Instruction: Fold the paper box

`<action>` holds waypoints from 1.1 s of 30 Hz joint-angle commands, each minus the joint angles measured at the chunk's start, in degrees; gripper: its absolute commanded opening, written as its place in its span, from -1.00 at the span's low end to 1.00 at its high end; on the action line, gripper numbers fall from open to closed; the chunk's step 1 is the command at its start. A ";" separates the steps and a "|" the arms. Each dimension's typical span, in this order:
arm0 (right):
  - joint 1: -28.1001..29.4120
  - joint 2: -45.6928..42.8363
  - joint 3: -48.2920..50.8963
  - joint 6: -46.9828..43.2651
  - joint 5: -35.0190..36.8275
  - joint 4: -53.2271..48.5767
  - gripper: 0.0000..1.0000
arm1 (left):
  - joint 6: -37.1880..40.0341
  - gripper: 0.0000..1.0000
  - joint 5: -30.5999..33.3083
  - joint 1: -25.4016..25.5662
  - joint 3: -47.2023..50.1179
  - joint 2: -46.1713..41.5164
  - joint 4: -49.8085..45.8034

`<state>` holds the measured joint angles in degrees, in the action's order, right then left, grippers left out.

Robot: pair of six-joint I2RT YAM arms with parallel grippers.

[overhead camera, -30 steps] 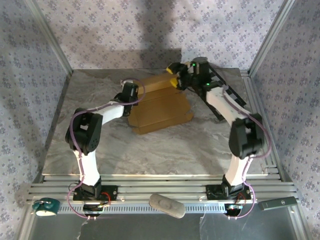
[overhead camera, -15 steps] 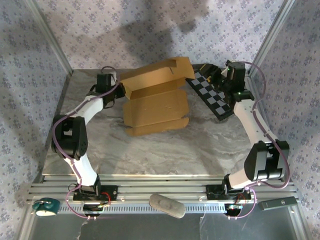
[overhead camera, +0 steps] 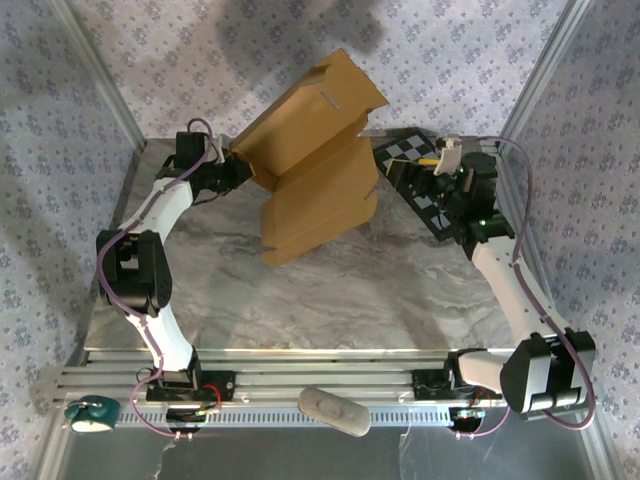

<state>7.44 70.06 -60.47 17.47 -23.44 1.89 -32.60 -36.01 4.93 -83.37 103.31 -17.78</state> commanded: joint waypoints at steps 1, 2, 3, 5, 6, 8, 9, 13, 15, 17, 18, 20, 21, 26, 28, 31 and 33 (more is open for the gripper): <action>-0.98 2.07 -5.26 -8.28 -5.68 0.21 0.86 | 2.17 -1.00 -4.35 0.37 -3.89 0.50 -7.98; -0.77 3.32 -7.20 -8.52 -7.02 -0.71 0.86 | 2.73 -1.00 -4.16 0.40 -3.90 0.33 -8.74; -0.56 4.37 -9.75 -7.85 -6.61 -2.10 0.86 | 2.93 -1.00 -4.18 0.44 -3.64 0.10 -9.15; -0.71 6.42 -12.81 -3.90 -7.08 -2.44 0.83 | 3.07 -1.00 -3.66 0.44 -2.92 -0.41 -9.59; -0.77 7.06 -14.14 -1.92 -6.87 -2.93 0.82 | 3.14 -1.00 -3.43 0.46 -2.40 -0.79 -9.72; -0.56 7.30 -15.70 -0.39 -6.36 -3.10 0.81 | 3.16 -1.00 -2.87 0.52 -1.98 -1.33 -9.97; -0.22 6.94 -16.14 -0.68 -5.49 -3.30 0.81 | 3.30 -1.00 -2.81 0.67 -1.97 -1.48 -10.29; 0.93 6.53 -18.06 -5.16 -2.09 -5.70 0.85 | 4.68 -1.00 -2.84 1.35 -2.83 -1.35 -12.06; 0.04 8.75 -20.83 -8.54 -2.49 -9.33 0.85 | 5.45 -1.00 -3.06 1.73 -3.32 -1.14 -13.19; -1.29 11.30 -23.74 -10.72 -6.51 -10.80 0.86 | 6.33 -1.00 -3.11 2.10 -3.80 -0.89 -14.48; -1.70 12.86 -25.91 -12.50 -8.35 -12.35 0.86 | 6.67 -1.00 -3.17 2.28 -3.81 -0.87 -14.90; -2.28 15.77 -30.37 -16.29 -11.59 -16.45 0.86 | 7.10 -1.00 -3.28 2.28 -3.81 -0.94 -15.58; -2.39 16.95 -32.62 -18.04 -13.54 -18.08 0.86 | 7.33 -1.00 -3.24 2.28 -3.81 -1.00 -15.86; -2.31 20.73 -38.70 -25.14 -15.25 -25.44 0.86 | 7.81 -1.00 -3.42 2.36 -3.69 -1.31 -16.57; -2.90 21.79 -39.22 -25.32 -14.84 -25.74 0.86 | 7.99 -1.00 -3.62 2.43 -3.73 -1.36 -16.79; -2.56 23.98 -41.79 -25.45 -17.48 -27.11 0.81 | 8.56 -1.00 -3.75 2.63 -3.86 -1.37 -17.54; -1.20 24.81 -43.17 -25.52 -17.36 -27.43 0.78 | 8.69 -1.00 -3.72 2.76 -3.77 -1.31 -17.70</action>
<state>5.17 93.78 -100.64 -5.87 -38.41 -22.65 -25.08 -37.56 7.27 -85.36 103.39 -33.82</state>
